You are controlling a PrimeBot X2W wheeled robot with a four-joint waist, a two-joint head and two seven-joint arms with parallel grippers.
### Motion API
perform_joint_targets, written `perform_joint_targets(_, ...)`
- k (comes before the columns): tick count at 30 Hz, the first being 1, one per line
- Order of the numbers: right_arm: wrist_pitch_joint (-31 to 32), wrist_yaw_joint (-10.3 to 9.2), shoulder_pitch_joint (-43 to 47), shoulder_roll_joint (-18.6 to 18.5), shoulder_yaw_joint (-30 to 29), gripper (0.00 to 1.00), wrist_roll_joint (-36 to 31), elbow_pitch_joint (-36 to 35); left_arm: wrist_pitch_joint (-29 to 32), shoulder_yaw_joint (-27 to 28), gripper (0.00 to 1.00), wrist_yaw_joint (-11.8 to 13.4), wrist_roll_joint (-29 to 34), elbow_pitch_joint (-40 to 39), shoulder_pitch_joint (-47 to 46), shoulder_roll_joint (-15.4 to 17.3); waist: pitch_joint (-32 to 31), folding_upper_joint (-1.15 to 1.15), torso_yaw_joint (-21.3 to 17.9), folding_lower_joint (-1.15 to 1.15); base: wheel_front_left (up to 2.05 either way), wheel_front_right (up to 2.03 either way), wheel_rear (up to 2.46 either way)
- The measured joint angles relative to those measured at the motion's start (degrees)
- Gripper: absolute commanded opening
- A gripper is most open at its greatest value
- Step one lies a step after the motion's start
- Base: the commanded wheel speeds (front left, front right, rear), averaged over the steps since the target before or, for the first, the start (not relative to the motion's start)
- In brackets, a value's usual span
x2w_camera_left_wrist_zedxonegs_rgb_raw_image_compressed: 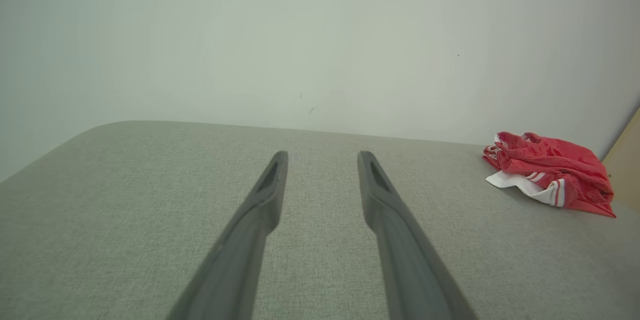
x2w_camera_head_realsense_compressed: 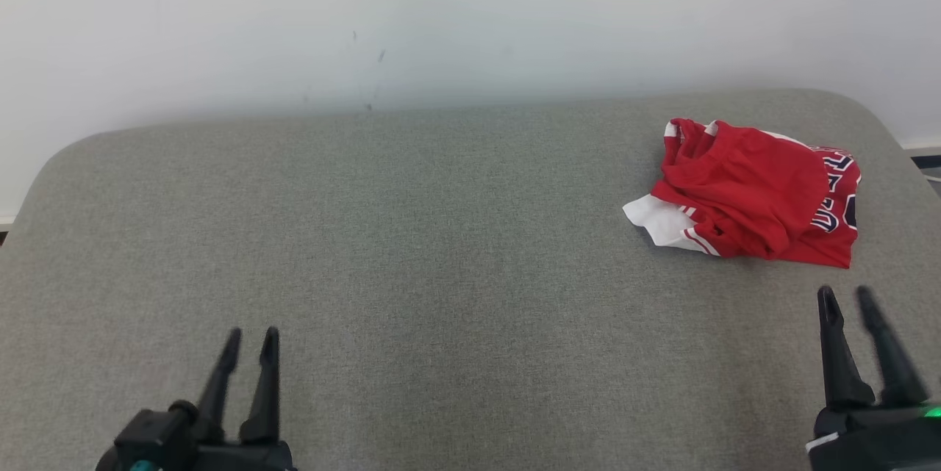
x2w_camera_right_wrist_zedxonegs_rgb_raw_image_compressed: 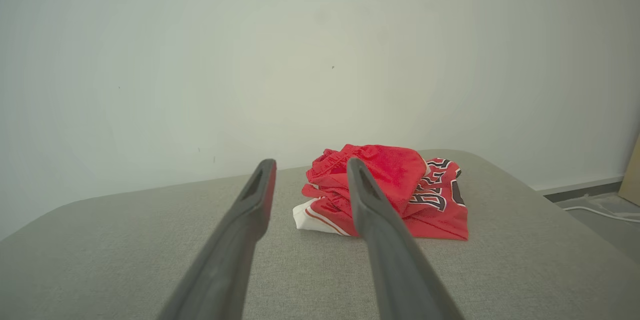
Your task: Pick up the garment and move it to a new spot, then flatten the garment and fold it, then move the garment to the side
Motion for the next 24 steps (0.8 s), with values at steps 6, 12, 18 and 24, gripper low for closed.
perform_joint_targets(6,0.56,0.11,1.35,2.65,0.71,0.0,0.55,2.18,0.54,-0.22,0.0,-0.08,-0.7,2.07,1.6,-0.53,0.03,0.0,0.04,0.0,0.0,0.0,0.0)
perform_joint_targets(12,1.88,0.93,1.24,3.58,-0.64,0.0,4.12,3.01,1.87,0.73,0.0,-0.1,-4.47,2.37,1.57,-0.71,0.08,0.0,0.16,0.0,0.0,0.0,0.0)
perform_joint_targets(18,3.34,1.45,0.93,4.76,-2.02,0.0,7.56,3.85,3.21,1.34,0.0,-0.16,-8.95,2.77,1.5,-1.0,0.12,0.0,0.27,0.01,0.0,0.0,0.0)
perform_joint_targets(24,4.72,2.12,0.74,6.0,-3.36,0.0,11.22,4.95,4.46,1.99,0.0,-0.63,-13.83,3.3,1.27,-1.22,0.15,0.0,0.38,0.01,0.0,0.0,0.0)
